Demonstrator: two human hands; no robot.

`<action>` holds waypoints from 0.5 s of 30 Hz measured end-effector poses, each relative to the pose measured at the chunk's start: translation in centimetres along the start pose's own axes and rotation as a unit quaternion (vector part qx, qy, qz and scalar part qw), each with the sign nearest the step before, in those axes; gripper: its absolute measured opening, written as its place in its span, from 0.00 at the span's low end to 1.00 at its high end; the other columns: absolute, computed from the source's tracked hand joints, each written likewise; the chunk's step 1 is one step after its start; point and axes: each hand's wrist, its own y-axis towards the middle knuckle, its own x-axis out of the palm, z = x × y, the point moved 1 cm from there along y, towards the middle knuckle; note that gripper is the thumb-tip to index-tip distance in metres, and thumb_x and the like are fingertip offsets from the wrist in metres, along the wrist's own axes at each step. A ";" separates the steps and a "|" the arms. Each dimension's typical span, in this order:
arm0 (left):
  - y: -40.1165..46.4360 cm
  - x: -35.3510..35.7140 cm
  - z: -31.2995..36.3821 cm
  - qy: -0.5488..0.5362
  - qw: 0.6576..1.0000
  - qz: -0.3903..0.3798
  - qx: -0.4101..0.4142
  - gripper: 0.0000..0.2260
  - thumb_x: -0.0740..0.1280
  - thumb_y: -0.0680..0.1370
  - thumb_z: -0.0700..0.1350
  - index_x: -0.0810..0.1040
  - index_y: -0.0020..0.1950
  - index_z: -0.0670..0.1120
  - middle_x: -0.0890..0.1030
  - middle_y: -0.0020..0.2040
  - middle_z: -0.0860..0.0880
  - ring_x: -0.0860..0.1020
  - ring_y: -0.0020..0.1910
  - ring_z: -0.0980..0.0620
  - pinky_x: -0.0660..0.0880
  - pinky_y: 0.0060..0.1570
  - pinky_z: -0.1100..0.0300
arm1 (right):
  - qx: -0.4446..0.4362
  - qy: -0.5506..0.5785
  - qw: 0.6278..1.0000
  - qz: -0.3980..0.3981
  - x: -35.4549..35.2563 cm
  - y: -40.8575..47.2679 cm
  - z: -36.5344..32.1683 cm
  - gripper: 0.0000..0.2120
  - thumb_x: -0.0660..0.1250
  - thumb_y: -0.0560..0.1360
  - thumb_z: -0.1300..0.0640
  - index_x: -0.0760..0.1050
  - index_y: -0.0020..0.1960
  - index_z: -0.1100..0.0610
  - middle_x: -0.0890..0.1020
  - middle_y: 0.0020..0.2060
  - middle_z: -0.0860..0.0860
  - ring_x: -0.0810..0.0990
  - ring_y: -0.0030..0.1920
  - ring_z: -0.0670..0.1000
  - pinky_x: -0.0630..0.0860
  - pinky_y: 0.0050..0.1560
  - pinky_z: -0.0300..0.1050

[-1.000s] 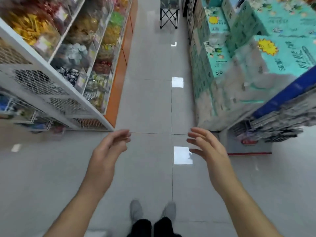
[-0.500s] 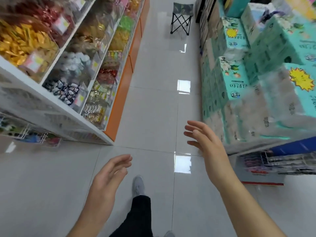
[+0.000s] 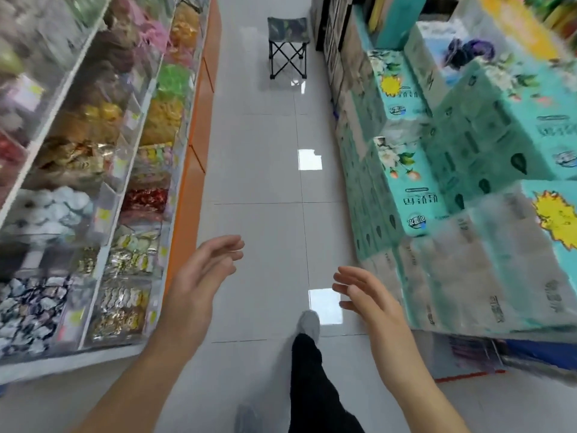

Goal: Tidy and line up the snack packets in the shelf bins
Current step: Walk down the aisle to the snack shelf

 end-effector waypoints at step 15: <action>30.3 -0.3 5.5 -0.024 0.996 0.069 -0.051 0.16 0.66 0.78 0.51 0.82 0.64 0.51 0.83 0.63 0.51 0.80 0.65 0.53 0.71 0.69 0.40 | -0.057 -0.045 0.994 -0.088 7.4 39.7 -19.4 0.16 0.66 0.77 0.50 0.81 0.63 0.49 0.84 0.62 0.48 0.81 0.66 0.51 0.76 0.67 0.56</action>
